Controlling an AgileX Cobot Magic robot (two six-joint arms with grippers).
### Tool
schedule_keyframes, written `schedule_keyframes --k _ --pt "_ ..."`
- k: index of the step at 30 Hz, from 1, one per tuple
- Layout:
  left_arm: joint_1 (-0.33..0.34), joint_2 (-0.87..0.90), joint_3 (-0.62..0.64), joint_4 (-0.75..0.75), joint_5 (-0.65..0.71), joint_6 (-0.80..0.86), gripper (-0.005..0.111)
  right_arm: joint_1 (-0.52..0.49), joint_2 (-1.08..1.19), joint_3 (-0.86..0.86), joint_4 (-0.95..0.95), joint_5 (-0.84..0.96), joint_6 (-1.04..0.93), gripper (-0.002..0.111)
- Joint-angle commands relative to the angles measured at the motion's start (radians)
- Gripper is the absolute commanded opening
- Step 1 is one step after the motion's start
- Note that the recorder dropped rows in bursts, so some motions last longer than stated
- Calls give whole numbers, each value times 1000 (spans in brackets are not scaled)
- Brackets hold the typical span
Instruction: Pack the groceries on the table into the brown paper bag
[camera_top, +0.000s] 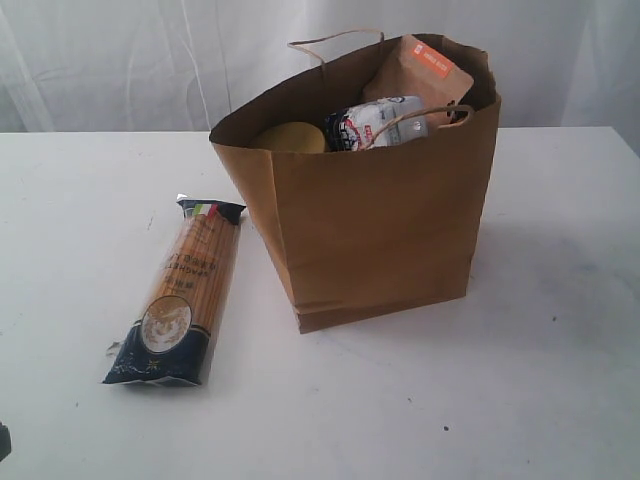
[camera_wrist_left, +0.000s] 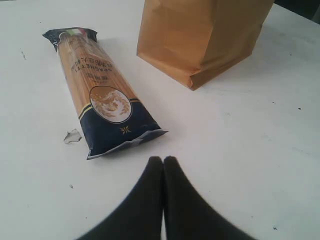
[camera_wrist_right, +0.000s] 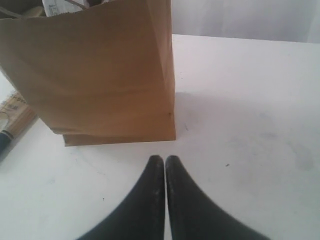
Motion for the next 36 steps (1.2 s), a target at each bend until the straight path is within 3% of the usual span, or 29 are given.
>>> schedule_keyframes --k 1,6,11,16,30,36 --pt "-4 -6 4 0 1 -2 0 -11 -11 22 63 -29 3 1" --pt "-4 -6 4 0 1 -2 0 -20 -40 138 61 -169 3 1" --pt "-4 -6 4 0 1 -2 0 -82 -73 271 61 -396 3 1" --pt "-4 -6 4 0 1 -2 0 -150 -81 358 65 -502 3 1" --pt "-4 -6 4 0 1 -2 0 -331 -85 504 133 -706 3 1" --pt "-4 -6 4 0 1 -2 0 -387 -140 504 131 -700 3 1"
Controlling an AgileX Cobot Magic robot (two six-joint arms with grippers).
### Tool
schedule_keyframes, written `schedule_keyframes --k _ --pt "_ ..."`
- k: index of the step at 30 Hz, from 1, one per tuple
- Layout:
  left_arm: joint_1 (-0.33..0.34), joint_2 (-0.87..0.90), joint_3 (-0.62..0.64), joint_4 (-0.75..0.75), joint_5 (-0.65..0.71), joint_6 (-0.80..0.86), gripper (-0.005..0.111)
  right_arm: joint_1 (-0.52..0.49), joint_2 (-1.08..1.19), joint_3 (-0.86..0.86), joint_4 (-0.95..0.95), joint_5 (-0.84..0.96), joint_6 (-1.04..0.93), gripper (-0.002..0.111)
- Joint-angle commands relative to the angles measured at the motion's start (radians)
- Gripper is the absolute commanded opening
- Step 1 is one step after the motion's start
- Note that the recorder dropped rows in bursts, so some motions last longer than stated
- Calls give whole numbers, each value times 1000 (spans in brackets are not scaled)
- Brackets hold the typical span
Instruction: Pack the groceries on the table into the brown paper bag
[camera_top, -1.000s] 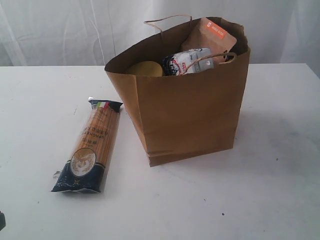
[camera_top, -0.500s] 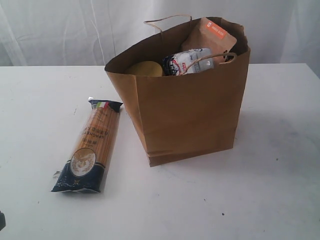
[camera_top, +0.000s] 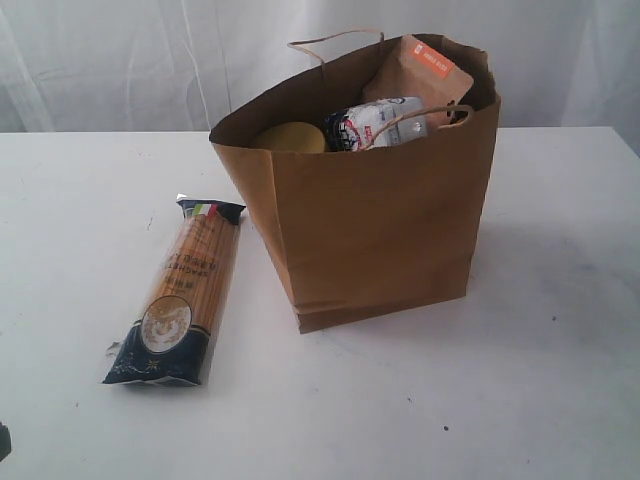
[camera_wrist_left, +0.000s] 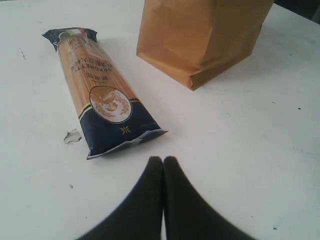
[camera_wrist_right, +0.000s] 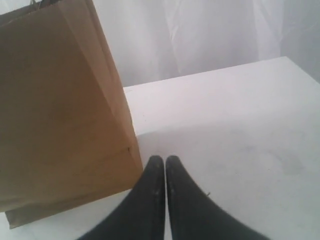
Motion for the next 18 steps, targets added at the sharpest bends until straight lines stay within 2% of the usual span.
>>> schedule_keyframes --k 1,4,12,18 --pt "-4 -6 4 0 1 -2 0 -42 -51 5 1 -13 3 1" --pt "-4 -6 4 0 1 -2 0 -61 -95 5 1 42 3 1" --pt "-4 -6 4 0 1 -2 0 -66 -201 5 1 335 3 1" --pt "-4 -6 4 0 1 -2 0 -66 -201 5 1 335 3 1"
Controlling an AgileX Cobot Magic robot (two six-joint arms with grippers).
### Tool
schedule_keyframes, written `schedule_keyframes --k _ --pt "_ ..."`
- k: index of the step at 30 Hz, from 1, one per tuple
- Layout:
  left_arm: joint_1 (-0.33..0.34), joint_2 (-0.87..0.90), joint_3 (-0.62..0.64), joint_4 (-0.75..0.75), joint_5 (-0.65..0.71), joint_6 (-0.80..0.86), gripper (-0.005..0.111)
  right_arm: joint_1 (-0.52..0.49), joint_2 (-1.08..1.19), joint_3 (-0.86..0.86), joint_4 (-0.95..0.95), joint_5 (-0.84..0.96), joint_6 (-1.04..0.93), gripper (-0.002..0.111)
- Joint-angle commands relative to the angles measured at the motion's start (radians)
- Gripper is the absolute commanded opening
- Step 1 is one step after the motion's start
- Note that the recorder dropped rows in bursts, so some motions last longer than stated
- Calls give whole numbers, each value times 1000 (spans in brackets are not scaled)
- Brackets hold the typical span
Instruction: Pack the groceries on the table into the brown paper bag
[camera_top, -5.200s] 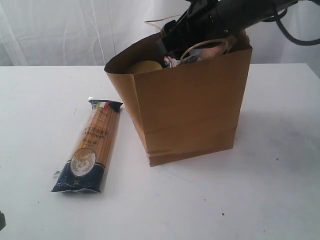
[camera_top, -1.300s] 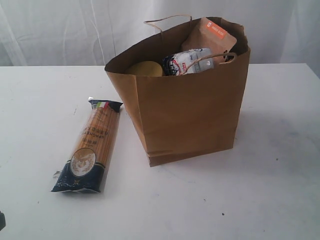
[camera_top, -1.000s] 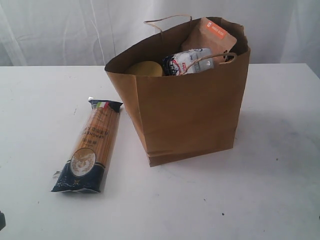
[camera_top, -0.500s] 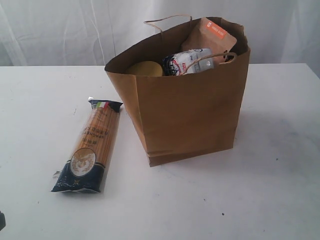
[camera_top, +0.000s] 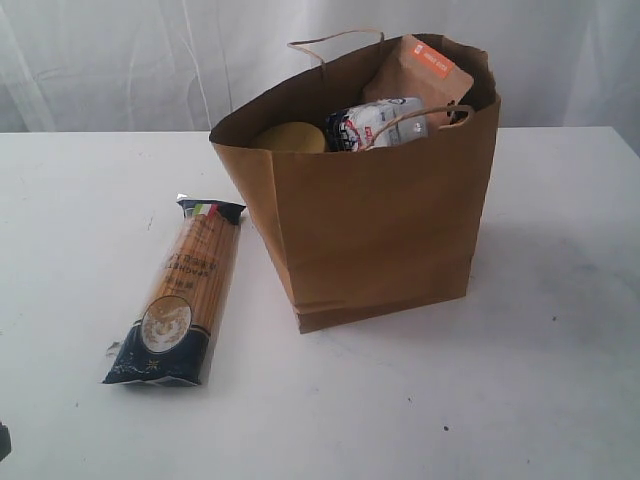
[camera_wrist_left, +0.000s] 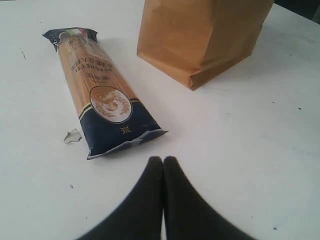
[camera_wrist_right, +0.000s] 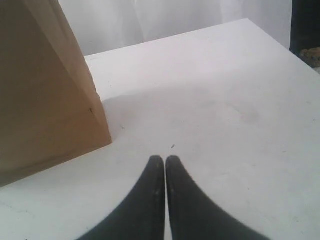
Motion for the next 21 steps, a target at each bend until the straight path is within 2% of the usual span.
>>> schedule_keyframes --k 1,8,21 --pt "-4 -6 4 0 1 -2 0 -4 -6 5 1 7 3 1" --pt "-4 -6 4 0 1 -2 0 -4 -6 5 1 7 0 1" --pt "-4 -6 4 0 1 -2 0 -4 -6 5 -6 5 -223 1"
